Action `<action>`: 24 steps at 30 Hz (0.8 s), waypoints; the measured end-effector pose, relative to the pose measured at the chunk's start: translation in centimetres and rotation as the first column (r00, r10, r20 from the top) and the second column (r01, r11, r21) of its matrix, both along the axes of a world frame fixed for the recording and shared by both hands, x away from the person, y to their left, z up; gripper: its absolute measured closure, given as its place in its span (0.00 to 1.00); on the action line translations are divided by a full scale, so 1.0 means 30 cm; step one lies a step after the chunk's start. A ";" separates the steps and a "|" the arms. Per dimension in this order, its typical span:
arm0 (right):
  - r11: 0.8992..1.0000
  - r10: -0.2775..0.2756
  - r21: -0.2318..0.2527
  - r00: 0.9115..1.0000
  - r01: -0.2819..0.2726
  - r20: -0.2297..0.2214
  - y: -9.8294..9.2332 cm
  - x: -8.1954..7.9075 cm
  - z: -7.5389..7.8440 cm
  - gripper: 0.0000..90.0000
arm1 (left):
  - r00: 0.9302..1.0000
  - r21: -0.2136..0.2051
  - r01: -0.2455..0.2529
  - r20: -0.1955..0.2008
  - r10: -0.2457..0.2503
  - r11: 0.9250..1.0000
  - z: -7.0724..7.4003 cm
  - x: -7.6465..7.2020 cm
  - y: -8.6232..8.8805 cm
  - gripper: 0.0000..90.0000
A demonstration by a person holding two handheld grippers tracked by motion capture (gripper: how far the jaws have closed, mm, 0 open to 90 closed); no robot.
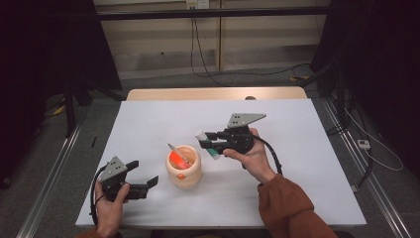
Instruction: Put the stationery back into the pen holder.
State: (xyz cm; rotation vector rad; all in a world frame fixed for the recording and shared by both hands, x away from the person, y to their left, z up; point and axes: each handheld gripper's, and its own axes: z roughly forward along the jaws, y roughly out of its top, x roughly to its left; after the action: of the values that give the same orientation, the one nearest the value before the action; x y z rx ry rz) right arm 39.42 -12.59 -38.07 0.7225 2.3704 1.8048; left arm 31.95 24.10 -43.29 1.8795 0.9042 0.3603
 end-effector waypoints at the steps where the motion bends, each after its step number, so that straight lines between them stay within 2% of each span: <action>1: 1.000 -0.001 0.001 1.000 0.001 0.004 0.004 0.000 0.002 0.74 | 1.000 -0.001 0.000 0.000 0.000 1.000 0.000 0.000 -0.001 0.06; 12: 1.000 -0.003 0.031 0.999 0.002 0.042 0.040 0.008 0.029 0.74 | 1.000 0.002 0.001 0.003 -0.001 1.000 0.000 0.001 0.000 0.06; 24: 0.999 -0.010 0.050 0.999 0.008 0.045 0.099 0.016 0.026 0.74 | 1.000 0.004 0.003 0.004 -0.003 1.000 -0.001 0.002 0.000 0.06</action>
State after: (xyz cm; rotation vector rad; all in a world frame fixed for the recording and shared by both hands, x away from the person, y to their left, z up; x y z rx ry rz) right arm 39.91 -9.61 -37.28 0.6888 2.2979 1.8621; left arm 32.00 24.11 -43.31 1.8834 0.8986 0.3641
